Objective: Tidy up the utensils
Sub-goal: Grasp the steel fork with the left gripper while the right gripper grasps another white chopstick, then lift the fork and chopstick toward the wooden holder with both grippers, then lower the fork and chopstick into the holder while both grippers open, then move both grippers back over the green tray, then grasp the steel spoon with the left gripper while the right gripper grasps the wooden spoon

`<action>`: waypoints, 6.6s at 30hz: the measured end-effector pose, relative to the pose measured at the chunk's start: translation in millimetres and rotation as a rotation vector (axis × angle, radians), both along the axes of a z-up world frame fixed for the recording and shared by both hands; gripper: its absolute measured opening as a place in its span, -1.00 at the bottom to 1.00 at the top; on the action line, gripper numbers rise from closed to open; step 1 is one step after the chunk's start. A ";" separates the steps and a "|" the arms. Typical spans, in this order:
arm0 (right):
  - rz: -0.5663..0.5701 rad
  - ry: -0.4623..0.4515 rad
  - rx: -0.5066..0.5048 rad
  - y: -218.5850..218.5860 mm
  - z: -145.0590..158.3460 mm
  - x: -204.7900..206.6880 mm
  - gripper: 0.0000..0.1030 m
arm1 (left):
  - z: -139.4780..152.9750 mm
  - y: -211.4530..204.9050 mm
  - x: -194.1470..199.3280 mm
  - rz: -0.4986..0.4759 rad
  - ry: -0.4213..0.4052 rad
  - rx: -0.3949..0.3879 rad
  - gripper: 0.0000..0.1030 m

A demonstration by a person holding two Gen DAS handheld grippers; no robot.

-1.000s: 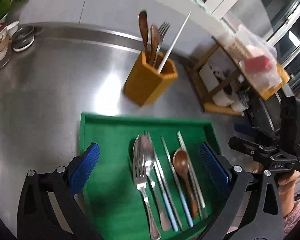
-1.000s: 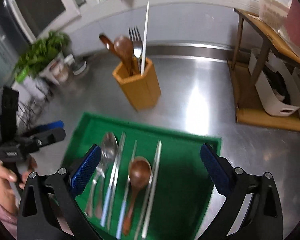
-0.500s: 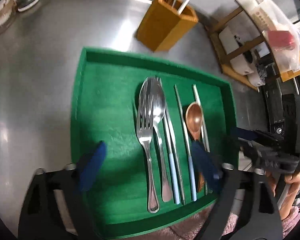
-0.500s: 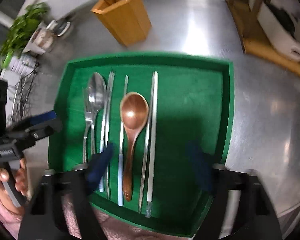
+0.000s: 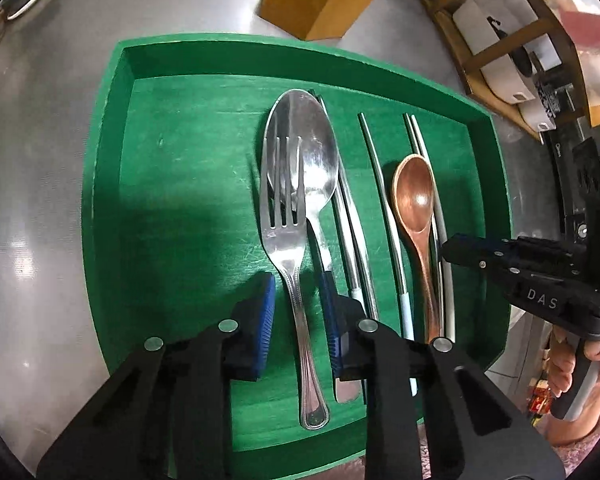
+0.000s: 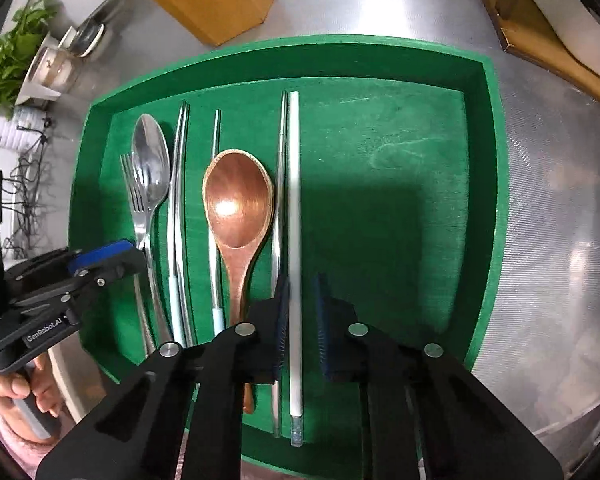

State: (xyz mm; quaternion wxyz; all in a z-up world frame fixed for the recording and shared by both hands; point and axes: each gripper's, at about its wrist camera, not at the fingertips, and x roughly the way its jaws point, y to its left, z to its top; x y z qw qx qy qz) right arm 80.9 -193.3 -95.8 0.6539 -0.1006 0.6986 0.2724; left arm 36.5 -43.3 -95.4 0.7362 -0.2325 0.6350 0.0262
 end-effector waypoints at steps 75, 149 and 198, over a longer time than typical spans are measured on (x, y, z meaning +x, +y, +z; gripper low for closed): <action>-0.130 -0.695 0.587 34.0 150.5 65.5 -0.88 | 140.0 55.9 20.1 0.180 -0.942 0.218 -0.91; -0.016 -0.302 0.362 11.7 83.6 69.2 0.93 | 71.1 69.8 32.5 0.099 -0.413 0.017 0.73; 0.010 0.066 0.098 4.7 -6.7 6.6 -0.74 | -2.0 -2.5 21.9 0.041 0.017 0.129 -0.80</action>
